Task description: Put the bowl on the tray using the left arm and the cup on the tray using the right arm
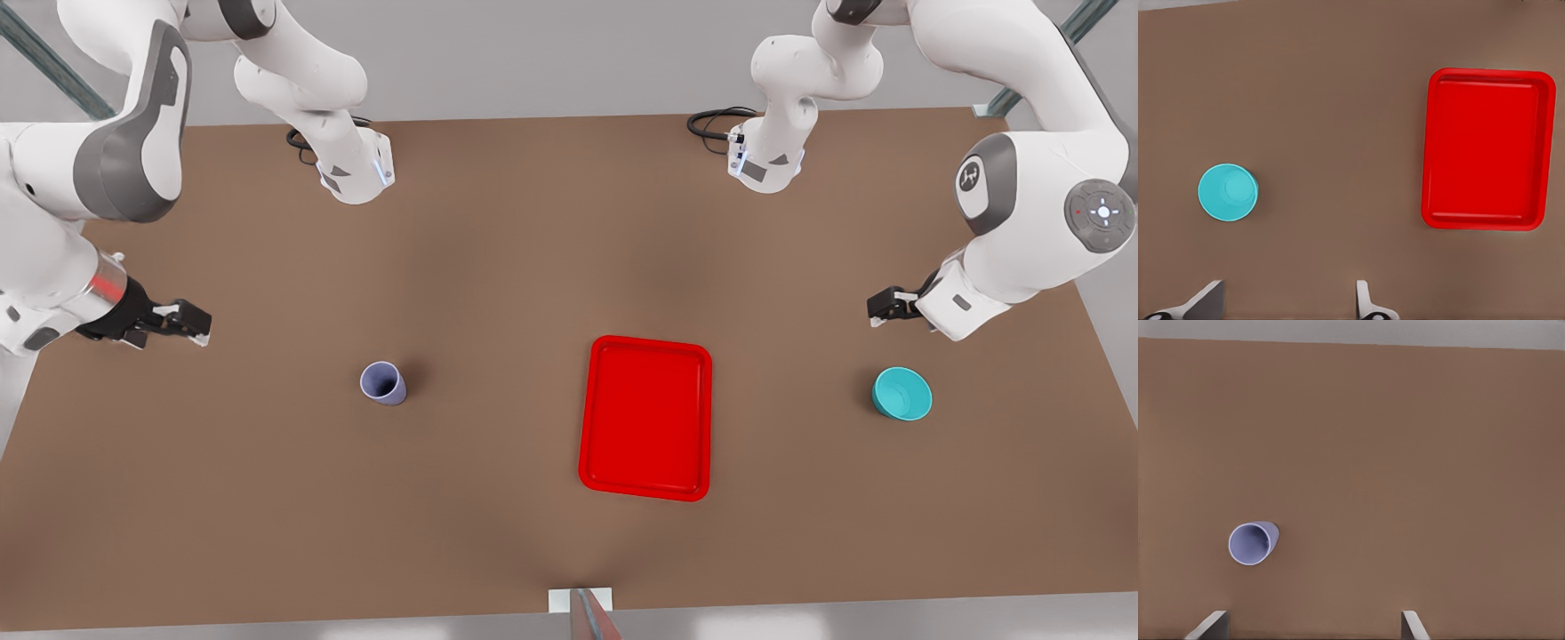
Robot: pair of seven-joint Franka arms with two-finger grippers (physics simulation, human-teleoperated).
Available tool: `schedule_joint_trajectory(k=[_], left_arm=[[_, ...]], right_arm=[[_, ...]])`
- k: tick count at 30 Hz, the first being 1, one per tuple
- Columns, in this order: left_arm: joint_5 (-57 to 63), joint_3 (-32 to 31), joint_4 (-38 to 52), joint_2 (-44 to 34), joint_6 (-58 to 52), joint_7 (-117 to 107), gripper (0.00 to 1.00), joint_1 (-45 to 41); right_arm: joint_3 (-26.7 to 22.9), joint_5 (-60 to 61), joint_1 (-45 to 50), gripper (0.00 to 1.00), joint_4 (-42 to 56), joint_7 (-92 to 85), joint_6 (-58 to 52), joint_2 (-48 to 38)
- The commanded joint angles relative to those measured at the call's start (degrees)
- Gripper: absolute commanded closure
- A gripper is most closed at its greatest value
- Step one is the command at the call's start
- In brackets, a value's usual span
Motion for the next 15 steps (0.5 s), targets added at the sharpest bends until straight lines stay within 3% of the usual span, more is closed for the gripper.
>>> schedule_joint_trajectory(k=[1, 3, 4, 8, 10, 15], left_arm=[[0.3, 0.0, 0.0, 0.0, 0.0, 0.0, 0.0, 0.0], [0.2, 0.2, -0.3, -0.1, -0.2, 0.2, 0.0, 0.1], [-2.6, 3.2, -5.1, 1.0, 2.2, 1.1, 0.0, 1.1], [-22.3, 4.1, -8.8, 13.8, 13.2, 16.2, 0.0, 14.4], [-22.8, 4.1, -14.3, 14.8, 19.7, 16.2, 0.0, 14.9], [-28.5, 4.2, -14.0, 19.5, 19.8, 18.9, 0.0, 19.0]], right_arm=[[0.0, -0.1, -0.5, 0.0, 0.0, 0.0, -0.5, 0.1], [0.4, -0.1, -0.6, 0.0, 0.0, 0.0, -0.4, 0.1], [0.5, 0.0, -0.9, 0.0, 0.0, 0.0, -0.4, 0.2], [0.8, 0.1, -1.1, 0.0, 0.0, 0.0, 0.1, 0.1], [0.9, 0.3, -1.2, 0.0, 0.0, 0.0, 0.1, 0.1], [0.7, 0.4, -1.0, 0.0, 0.0, -0.1, 0.2, -0.2]])
